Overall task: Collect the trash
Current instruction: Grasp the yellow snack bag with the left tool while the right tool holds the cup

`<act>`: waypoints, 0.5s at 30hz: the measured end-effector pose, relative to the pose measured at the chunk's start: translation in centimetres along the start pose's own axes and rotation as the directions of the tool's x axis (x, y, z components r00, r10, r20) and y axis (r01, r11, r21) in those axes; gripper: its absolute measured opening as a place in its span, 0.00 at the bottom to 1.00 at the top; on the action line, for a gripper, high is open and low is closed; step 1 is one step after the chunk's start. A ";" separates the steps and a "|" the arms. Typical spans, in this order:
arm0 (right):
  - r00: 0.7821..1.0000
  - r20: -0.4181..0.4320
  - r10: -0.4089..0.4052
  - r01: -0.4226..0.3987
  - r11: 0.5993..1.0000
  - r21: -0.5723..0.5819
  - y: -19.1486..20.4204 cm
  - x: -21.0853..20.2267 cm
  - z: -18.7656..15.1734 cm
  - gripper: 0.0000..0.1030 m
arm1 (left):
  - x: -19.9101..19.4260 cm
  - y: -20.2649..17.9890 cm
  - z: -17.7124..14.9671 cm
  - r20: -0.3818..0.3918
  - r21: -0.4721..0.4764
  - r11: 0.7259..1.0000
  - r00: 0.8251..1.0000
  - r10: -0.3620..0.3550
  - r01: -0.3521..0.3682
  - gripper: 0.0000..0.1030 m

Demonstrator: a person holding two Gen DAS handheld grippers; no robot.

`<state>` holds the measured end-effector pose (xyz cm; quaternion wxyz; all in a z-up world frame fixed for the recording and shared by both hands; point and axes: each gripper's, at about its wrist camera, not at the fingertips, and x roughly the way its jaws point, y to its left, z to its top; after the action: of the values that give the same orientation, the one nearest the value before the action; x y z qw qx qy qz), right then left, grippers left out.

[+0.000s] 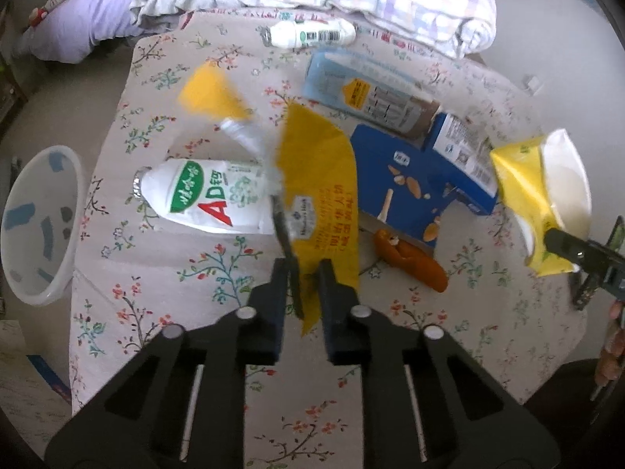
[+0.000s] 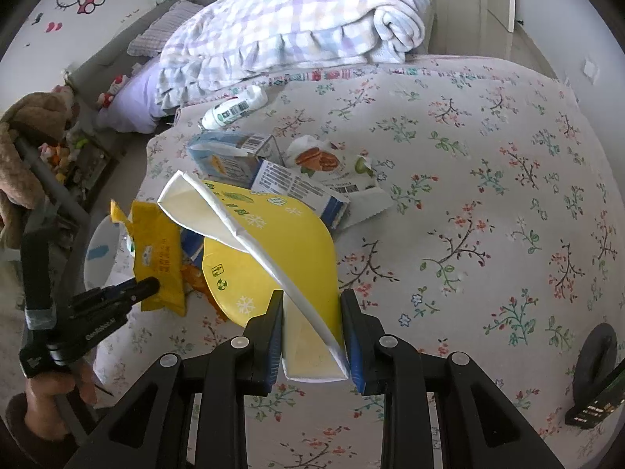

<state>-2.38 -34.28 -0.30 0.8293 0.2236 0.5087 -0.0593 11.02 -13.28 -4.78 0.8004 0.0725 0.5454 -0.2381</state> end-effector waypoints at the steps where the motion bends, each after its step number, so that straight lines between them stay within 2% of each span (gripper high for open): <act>1: 1.000 0.001 0.002 -0.002 1.000 -0.002 0.1 0.0 0.1 0.28 | -0.3 0.2 0.0 0.006 -0.004 1.000 1.000 -0.010 0.010 0.10; 15: 1.000 0.007 0.027 -0.027 0.999 -0.018 2.9 0.8 0.7 0.28 | -3.6 2.6 -0.6 0.093 -0.014 1.000 0.996 -0.015 0.017 0.04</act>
<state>-0.50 -31.83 0.20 0.8339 0.2226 0.5031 -0.0442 10.64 -9.74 -2.16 0.8235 0.0509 0.5099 -0.2435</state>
